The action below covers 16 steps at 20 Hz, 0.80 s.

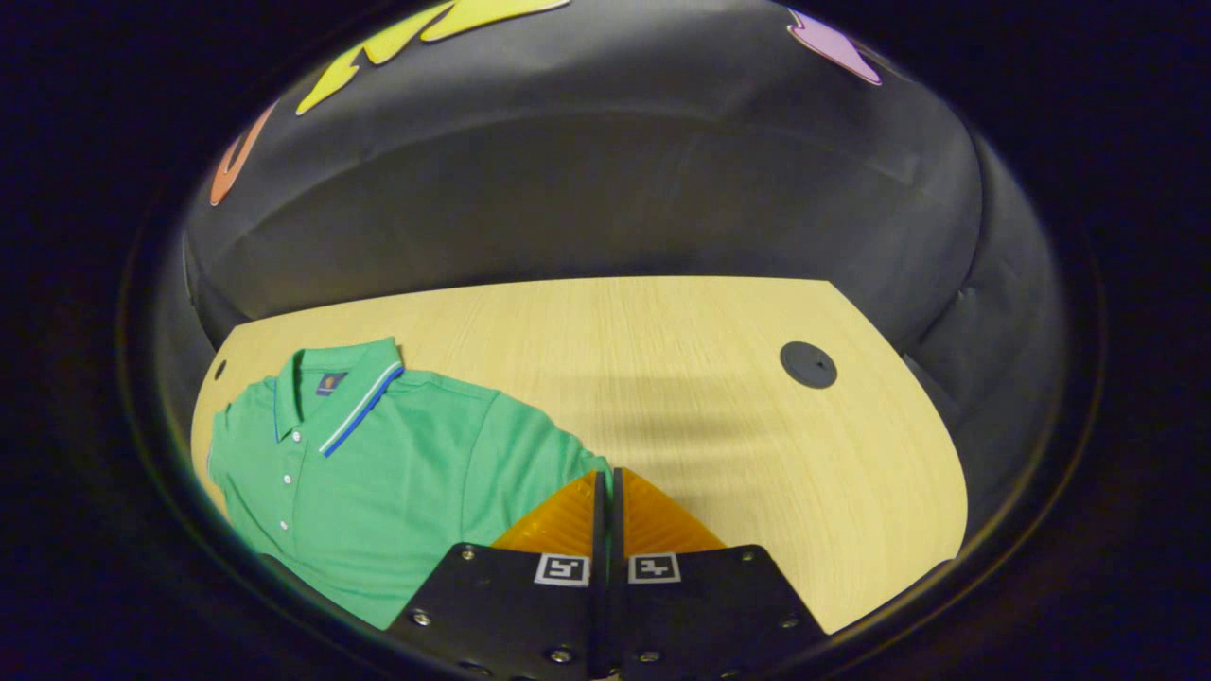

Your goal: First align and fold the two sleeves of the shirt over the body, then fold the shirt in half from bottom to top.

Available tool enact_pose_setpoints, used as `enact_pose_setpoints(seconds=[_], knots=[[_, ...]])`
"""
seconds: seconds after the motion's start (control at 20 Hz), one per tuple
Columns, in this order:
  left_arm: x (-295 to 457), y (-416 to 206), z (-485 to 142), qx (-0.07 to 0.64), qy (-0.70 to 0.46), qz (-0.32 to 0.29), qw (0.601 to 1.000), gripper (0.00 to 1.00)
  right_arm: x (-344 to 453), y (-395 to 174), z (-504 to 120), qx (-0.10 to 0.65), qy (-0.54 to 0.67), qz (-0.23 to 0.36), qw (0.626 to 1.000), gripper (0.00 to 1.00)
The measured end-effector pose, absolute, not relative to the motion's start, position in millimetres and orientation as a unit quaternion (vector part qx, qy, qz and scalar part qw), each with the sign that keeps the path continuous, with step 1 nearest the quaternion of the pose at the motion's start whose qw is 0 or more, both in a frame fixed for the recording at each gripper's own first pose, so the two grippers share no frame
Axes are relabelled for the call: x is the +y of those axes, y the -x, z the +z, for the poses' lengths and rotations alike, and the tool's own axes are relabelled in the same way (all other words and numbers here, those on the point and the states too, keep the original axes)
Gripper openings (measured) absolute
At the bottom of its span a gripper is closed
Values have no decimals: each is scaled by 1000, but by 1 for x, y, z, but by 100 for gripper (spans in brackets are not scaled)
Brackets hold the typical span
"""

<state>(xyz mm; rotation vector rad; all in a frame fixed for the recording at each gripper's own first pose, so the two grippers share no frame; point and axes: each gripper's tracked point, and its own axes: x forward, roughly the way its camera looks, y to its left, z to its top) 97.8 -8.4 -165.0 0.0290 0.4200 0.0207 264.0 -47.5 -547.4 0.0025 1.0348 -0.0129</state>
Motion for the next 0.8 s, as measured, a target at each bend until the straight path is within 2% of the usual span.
enact_pose_setpoints(seconds=[0.8], knots=[[-3, -92, -166, 205, -6, 20, 979, 99, 62, -245, -496, 445, -6, 88, 891, 1]])
